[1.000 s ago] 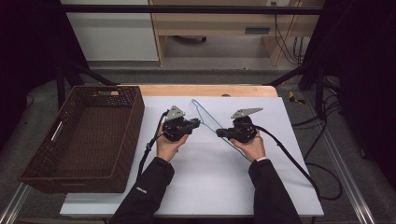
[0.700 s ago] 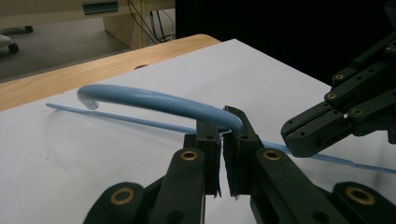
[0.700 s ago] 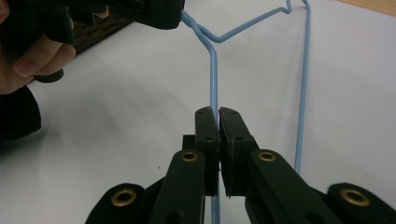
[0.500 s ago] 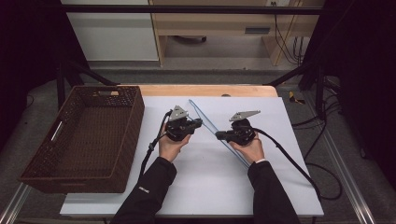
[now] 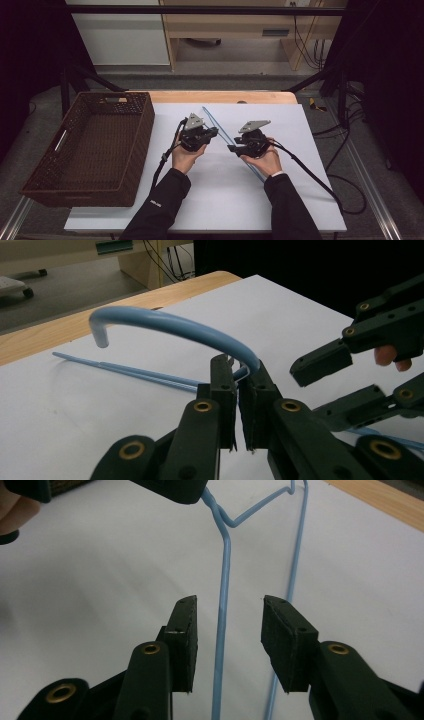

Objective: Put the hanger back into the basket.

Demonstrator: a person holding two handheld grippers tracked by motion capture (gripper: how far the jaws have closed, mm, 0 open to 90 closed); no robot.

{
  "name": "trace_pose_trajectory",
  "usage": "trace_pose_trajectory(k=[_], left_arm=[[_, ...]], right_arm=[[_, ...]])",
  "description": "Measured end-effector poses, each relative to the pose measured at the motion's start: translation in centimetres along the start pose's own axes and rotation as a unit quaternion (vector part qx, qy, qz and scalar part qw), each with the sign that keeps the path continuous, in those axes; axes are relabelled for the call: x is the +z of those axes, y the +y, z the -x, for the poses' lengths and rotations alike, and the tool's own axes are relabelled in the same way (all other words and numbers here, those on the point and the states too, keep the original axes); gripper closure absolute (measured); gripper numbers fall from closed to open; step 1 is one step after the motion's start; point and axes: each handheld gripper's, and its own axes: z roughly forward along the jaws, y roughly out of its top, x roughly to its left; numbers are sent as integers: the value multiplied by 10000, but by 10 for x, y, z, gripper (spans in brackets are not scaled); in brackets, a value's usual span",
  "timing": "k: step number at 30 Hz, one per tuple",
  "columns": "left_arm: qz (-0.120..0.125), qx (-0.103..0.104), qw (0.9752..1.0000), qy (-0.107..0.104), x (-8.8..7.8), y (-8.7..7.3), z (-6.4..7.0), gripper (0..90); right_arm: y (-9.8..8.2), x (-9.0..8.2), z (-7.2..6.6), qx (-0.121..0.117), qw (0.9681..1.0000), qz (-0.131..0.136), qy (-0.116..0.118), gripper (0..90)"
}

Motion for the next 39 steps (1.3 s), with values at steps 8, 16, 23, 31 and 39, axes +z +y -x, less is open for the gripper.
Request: trace_pose_trajectory(k=[8, 16, 23, 31, 39], left_arm=[[-8, 12, 10000, 8, 1, 1, 2, 854], [9, 167, 9999, 30, -2, 2, 5, 793], [13, 467, 9987, 200, -33, 12, 9, 525], [-75, 819, 9962, 286, -77, 19, 13, 324], [-624, 1447, 9873, 197, -106, 13, 29, 212]], right_arm=[[3, 17, -6, -83, 9989, -398, -213, 789], [2, 15, -7, -74, 9982, -486, -341, 879], [8, -6, 1, -75, 9993, -258, -246, 881], [14, -48, 7, -148, 9993, -139, 312, 881], [8, -74, -3, -273, 9947, -141, 982, 881]])
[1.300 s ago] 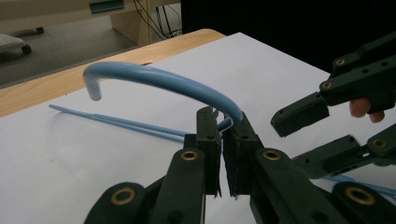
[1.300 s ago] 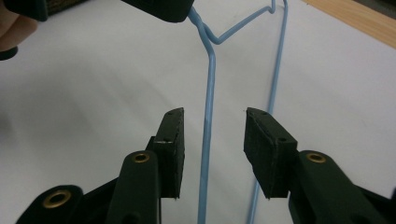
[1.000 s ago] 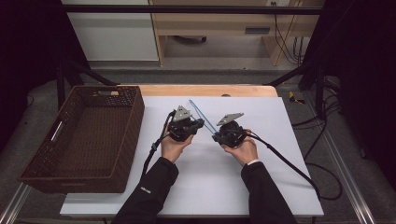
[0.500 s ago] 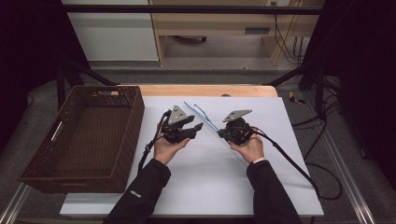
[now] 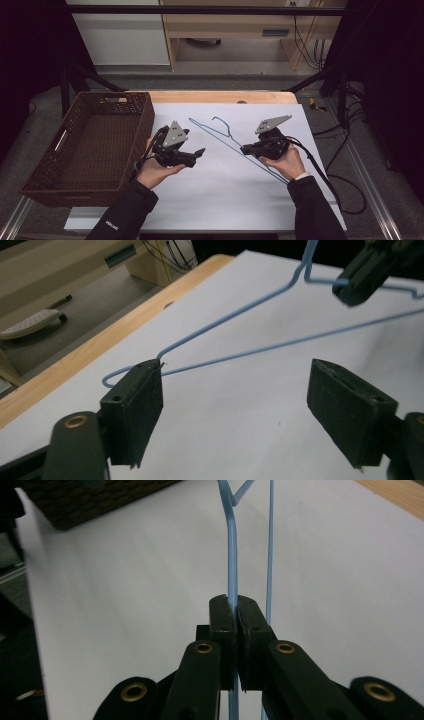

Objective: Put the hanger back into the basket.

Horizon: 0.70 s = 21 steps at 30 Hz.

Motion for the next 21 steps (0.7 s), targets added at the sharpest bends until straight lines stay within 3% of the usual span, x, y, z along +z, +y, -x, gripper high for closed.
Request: trace_pose_trajectory(k=[5, 10, 13, 21], left_arm=[[-220, 366, 9991, -20, -11, -8, 12, 194], [-446, 825, 9956, 40, -15, -14, 22, 200], [-469, 967, 9942, 62, -15, -15, 27, 223], [-661, 1561, 9854, 167, 0, -12, 40, 306]], right_arm=[[-3, -4, -12, -137, 9989, -37, 443, 881], [-7, -6, -24, -165, 9967, -60, 788, 880], [-9, -5, -29, -185, 9956, -49, 920, 880], [-12, 2, -37, -198, 9932, -112, 1145, 880]])
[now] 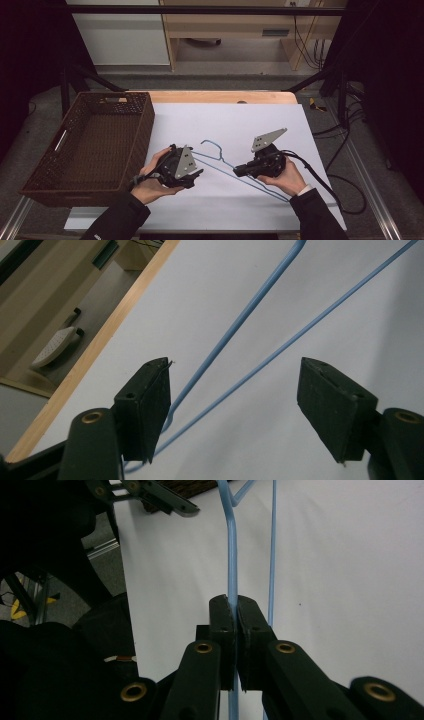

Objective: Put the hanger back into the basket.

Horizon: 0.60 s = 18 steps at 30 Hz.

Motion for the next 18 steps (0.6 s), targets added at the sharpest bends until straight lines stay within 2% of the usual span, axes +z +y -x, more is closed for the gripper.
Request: trace_pose_trajectory(k=[5, 8, 14, 18], left_arm=[[-83, 354, 9993, 119, 11, 4, 8, 359], [-86, 487, 9986, 172, 15, 5, 11, 400], [-128, 629, 9975, 311, 21, 4, 13, 496], [-210, 798, 9959, 378, 23, 3, 15, 614]], right_arm=[[-1, 4, -2, 44, 9999, -3, 132, 880], [-2, 5, -4, 69, 9997, 17, 216, 880], [-3, 8, -6, 93, 9994, -20, 322, 880], [-3, 9, -6, 143, 9991, -24, 395, 879]])
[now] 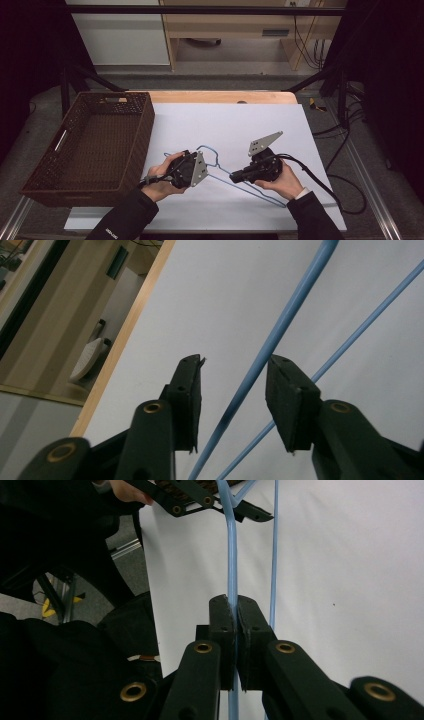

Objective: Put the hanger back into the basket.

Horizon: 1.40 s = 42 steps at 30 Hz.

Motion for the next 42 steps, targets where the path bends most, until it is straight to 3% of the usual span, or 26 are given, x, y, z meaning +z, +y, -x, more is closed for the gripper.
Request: trace_pose_trajectory(k=[7, 15, 21, 22, 26, 31, 33, 35, 38, 42], left_arm=[[-9, 237, 9997, 104, 0, -1, 5, 797], [-49, 396, 9992, 96, -2, -1, 7, 834], [-339, 618, 9975, -7, -2, 2, 9, 866], [-283, 510, 9983, -33, -1, 3, 10, 867], [-388, 421, 9983, -108, -2, 5, 8, 869], [-518, 53, 9984, -233, -1, 11, 5, 869], [-632, -82, 9975, -294, 0, 14, 3, 870], [-769, -218, 9963, -312, 1, 17, 0, 869], [-933, -432, 9943, -290, 2, 20, -6, 869], [-1128, -646, 9913, -201, 4, 23, -13, 869]], right_arm=[[0, 0, 2, 90, 9999, -35, 39, 879], [1, -1, 5, 148, 9999, -42, -4, 877], [3, -5, 7, 85, 9998, 25, -195, 874], [3, -5, 7, 76, 9997, 26, -216, 872], [3, -6, 7, 27, 9996, 36, -296, 864], [3, -13, 6, -56, 9978, 286, -602, 711], [3, -18, 5, -85, 9953, 495, -829, 607], [2, -26, 4, -205, 9899, 718, -1201, 514], [-1, -38, 5, -240, 9782, 1079, -1758, 371], [-10, -56, 6, -144, 9600, 1528, -2341, 218]])
